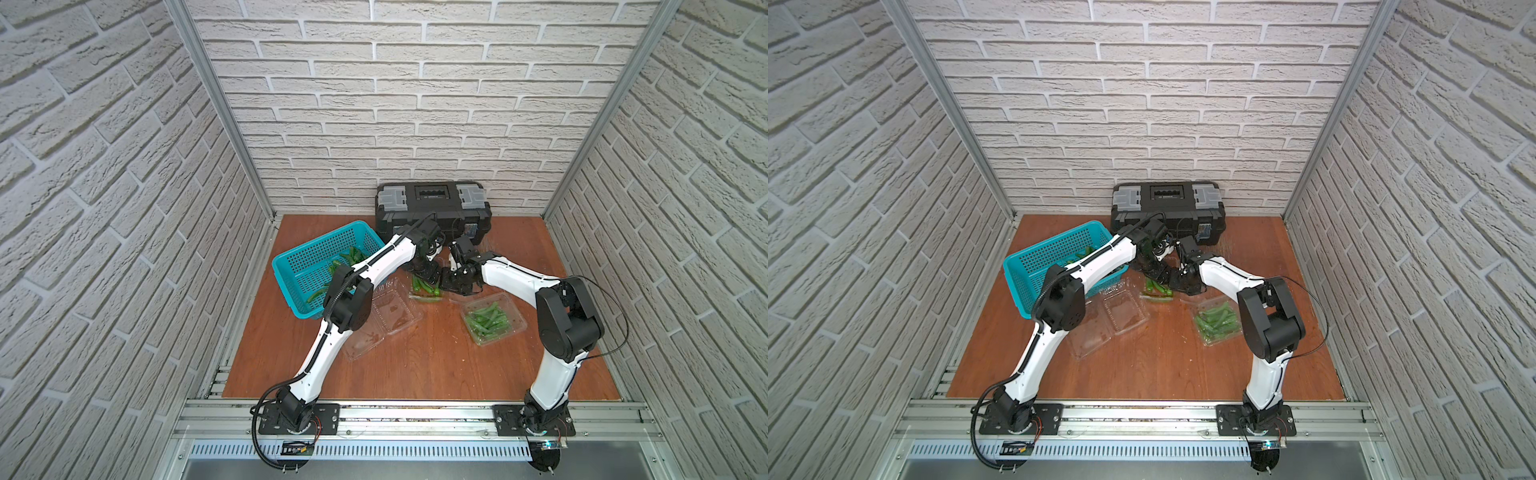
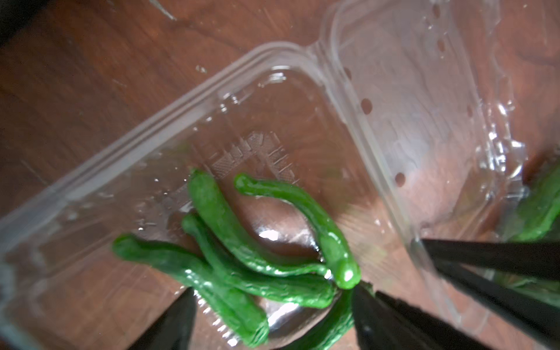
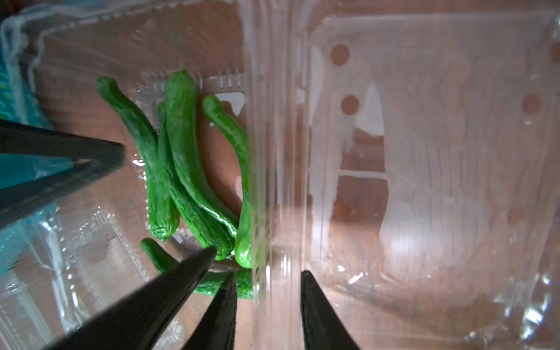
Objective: Take small green peppers out of containers
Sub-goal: Pick up the green pepper from the packing box.
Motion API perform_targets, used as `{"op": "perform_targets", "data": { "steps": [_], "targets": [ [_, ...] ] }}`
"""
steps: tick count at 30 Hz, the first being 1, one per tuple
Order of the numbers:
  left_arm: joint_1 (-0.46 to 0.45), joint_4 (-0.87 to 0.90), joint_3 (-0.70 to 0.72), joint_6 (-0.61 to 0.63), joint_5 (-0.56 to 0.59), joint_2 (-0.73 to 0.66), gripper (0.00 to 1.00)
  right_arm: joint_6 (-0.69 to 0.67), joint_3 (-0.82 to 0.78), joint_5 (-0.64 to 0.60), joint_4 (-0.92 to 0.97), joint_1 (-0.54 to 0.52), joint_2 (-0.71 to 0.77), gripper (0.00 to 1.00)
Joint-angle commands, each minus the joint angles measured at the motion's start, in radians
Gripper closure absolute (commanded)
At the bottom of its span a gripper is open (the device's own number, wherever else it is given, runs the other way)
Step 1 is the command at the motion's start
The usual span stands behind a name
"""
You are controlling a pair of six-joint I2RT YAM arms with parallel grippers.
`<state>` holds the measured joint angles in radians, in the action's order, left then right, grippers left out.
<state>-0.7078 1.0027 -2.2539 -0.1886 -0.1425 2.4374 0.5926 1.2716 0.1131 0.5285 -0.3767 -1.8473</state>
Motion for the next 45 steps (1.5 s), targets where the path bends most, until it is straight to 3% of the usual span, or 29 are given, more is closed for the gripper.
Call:
{"op": "perform_targets", "data": {
  "steps": [1, 15, 27, 40, 43, 45],
  "targets": [
    [-0.008, -0.006, -0.026, -0.002, -0.008, 0.022, 0.31, -0.02, 0.027, -0.01, -0.02, -0.017, 0.035, 0.64],
    [0.028, -0.061, -0.026, -0.047, -0.015, 0.06, 0.54, -0.054, 0.022, -0.027, -0.016, -0.031, 0.056, 0.65],
    [0.037, -0.102, 0.002, -0.054, 0.004, 0.052, 0.58, -0.056, 0.017, -0.024, -0.031, -0.031, 0.061, 0.65],
    [0.029, -0.03, -0.052, -0.041, 0.041, 0.129, 0.62, -0.073, 0.02, -0.032, -0.029, -0.031, 0.085, 0.65],
    [0.028, -0.03, -0.056, -0.043, 0.031, 0.134, 0.66, -0.074, 0.021, -0.033, -0.03, -0.031, 0.088, 0.65],
    [0.028, -0.031, -0.058, -0.046, 0.025, 0.134, 0.75, -0.074, 0.023, -0.035, -0.029, -0.031, 0.089, 0.65]
  ]
}}
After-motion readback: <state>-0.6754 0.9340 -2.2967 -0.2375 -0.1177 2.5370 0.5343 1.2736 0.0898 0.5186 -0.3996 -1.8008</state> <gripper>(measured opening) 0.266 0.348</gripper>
